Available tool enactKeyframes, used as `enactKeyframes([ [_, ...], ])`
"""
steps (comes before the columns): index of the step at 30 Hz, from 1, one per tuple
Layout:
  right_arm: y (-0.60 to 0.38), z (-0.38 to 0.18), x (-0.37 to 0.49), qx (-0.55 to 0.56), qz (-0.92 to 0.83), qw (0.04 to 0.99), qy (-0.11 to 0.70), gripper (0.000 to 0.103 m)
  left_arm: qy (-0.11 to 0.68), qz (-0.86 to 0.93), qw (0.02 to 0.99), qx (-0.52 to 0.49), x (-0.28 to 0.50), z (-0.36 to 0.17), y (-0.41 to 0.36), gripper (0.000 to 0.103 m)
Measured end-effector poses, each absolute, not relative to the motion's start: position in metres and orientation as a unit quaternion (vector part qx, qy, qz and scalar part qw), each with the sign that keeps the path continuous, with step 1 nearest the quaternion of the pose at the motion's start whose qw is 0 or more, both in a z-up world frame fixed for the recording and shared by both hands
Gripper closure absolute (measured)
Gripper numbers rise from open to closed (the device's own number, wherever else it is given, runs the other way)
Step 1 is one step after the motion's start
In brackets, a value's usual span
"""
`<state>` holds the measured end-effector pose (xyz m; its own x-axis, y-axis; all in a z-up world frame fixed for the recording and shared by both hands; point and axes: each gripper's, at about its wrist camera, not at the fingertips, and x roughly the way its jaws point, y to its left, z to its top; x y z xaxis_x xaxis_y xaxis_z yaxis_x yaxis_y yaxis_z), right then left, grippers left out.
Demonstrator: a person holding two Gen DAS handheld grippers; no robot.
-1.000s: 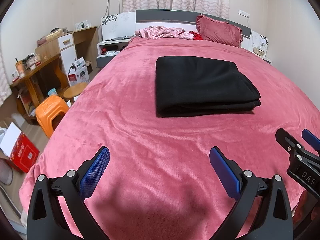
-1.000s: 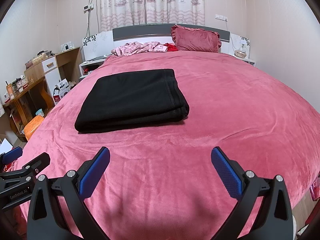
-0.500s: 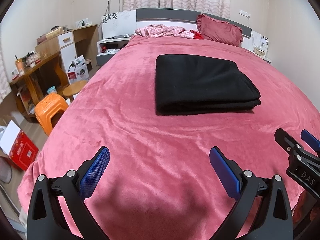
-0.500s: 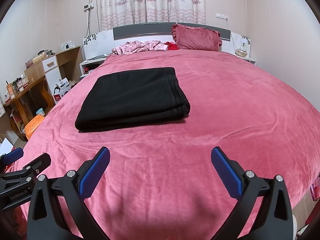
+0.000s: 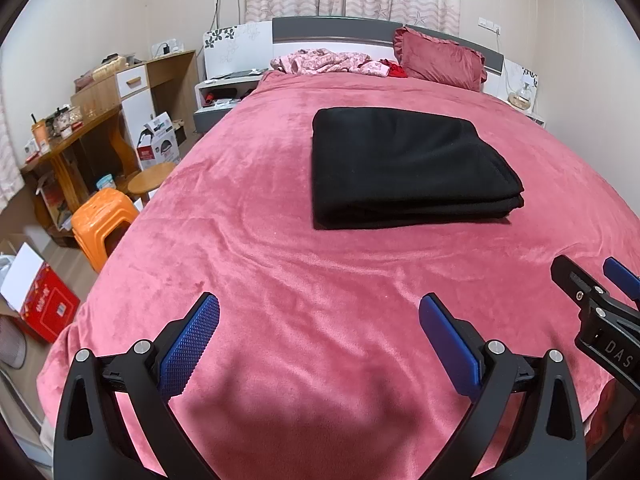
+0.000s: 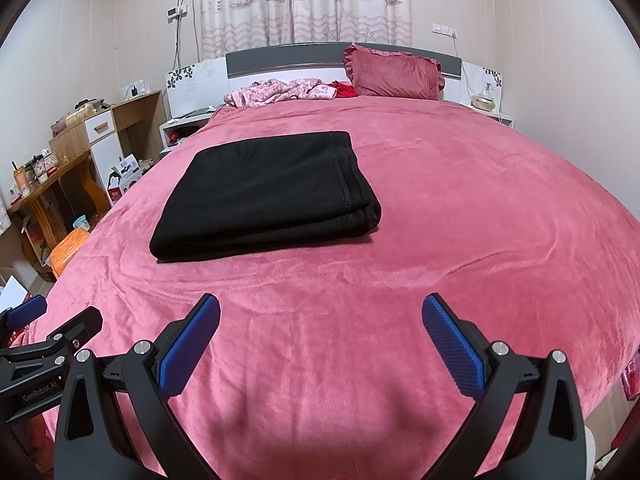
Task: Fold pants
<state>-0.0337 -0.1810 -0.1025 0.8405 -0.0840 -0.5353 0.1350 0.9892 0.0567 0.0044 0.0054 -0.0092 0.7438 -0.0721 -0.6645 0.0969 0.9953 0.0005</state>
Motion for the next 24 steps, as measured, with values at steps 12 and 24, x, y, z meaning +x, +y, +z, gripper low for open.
enactKeyframes([
  [12,-0.182,-0.105,-0.031,0.047,-0.056,0.957,0.28,0.002,0.356,-0.046,0.933,0.02,0.004,-0.011,0.005,0.004],
  [24,-0.187,-0.114,-0.025,0.053,-0.058,0.952,0.296,0.002,0.388,-0.048,0.92,0.026,0.014,-0.028,0.007,0.004],
])
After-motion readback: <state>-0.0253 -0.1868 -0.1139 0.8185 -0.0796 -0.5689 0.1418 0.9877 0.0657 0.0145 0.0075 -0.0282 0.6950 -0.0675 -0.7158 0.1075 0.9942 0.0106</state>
